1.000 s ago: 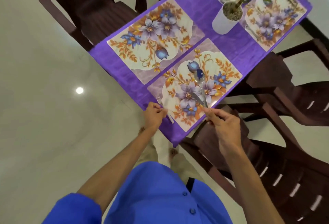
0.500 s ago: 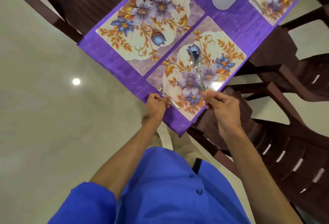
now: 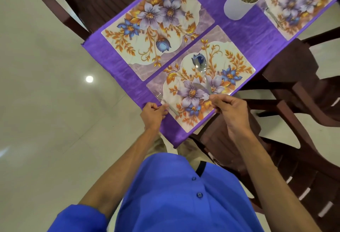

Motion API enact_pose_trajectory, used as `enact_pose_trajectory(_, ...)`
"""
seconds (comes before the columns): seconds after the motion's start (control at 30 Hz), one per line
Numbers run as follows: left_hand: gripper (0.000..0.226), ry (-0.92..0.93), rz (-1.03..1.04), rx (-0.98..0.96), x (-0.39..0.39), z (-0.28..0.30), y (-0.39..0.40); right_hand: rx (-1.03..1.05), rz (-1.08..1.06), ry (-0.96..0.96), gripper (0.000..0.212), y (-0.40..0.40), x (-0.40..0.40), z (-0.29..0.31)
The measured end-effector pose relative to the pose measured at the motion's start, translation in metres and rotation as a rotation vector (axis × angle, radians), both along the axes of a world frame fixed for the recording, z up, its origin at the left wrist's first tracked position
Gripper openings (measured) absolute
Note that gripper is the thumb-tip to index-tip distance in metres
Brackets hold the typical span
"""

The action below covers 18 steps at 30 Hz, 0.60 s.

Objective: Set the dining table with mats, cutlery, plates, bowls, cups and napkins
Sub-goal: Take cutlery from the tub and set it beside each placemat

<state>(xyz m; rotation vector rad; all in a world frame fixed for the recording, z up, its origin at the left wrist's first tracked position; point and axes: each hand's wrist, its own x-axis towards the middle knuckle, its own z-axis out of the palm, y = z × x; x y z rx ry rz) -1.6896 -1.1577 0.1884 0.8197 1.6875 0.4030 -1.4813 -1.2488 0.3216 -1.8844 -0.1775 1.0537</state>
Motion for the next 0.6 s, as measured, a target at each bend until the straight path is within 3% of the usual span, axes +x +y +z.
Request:
enact_pose_trajectory(0.2, 0.037, 0.094, -0.288, 0.219, 0.032, 0.024, 0.021, -0.025, -0.043, -0.095, 0.018, 0.014, 0.075, -0.016)
enact_pose_trajectory(0.4, 0.028, 0.063, -0.793, 0.393, 0.118, 0.02, 0.071, -0.163, 0.016, -0.486, 0.013, 0.052, 0.179, -0.057)
enact_pose_trajectory(0.53, 0.047, 0.257, -1.107, 0.553, 0.17, -0.008, 0.096, -0.099, 0.064, -0.773, 0.013, 0.078, 0.226, -0.096)
enact_pose_trajectory(0.6, 0.058, 0.331, -1.154, 0.638, 0.189, -0.018, 0.103, -0.1, 0.083, -0.833, 0.013, 0.086, 0.237, -0.118)
